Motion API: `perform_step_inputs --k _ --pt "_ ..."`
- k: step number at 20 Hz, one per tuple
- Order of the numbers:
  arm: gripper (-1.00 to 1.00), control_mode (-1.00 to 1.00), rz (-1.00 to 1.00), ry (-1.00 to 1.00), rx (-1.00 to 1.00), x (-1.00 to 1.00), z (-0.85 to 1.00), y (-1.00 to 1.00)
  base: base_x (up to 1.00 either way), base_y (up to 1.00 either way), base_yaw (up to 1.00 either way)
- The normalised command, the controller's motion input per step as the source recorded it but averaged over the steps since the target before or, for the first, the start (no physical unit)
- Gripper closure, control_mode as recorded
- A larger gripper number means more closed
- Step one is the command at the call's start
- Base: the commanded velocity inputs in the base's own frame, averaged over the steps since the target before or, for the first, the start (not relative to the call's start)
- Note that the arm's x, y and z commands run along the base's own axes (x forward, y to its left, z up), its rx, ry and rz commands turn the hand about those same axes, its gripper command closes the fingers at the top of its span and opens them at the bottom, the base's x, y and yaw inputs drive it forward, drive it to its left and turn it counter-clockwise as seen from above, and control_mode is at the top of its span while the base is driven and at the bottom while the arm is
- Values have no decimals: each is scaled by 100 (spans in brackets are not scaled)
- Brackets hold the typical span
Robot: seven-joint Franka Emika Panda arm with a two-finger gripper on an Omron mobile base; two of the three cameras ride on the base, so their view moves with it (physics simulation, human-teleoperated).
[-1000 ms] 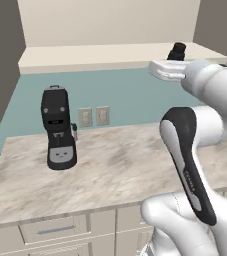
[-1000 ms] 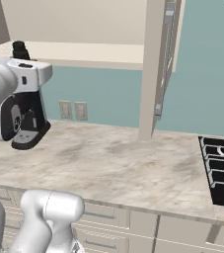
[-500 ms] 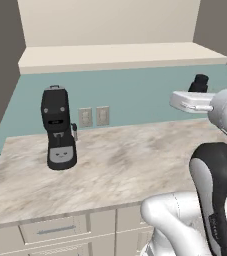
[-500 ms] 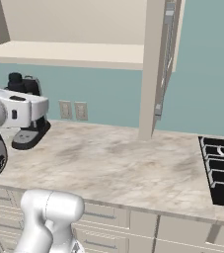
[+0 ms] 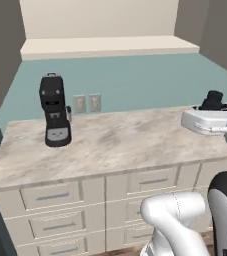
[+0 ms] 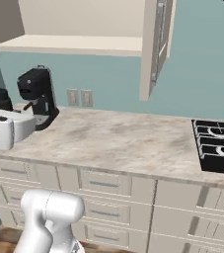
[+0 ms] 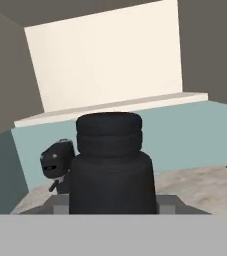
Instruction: Retrieve the shaker from the cabinet and place it next the steak on a plate on the dining table.
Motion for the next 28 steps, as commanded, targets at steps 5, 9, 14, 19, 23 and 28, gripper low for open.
perform_step_inputs --k 5,9,14,19,23,28 --pt "100 100 0 0 0 0 0 0 -55 -30 -61" --pt "100 100 0 0 0 0 0 0 0 0 -100" --pt "100 100 0 0 0 0 0 0 0 0 -100" --pt "100 100 0 0 0 0 0 0 0 0 -100" --pt "100 100 0 0 0 0 0 0 0 0 -100" --pt "100 100 0 0 0 0 0 0 0 0 -100"
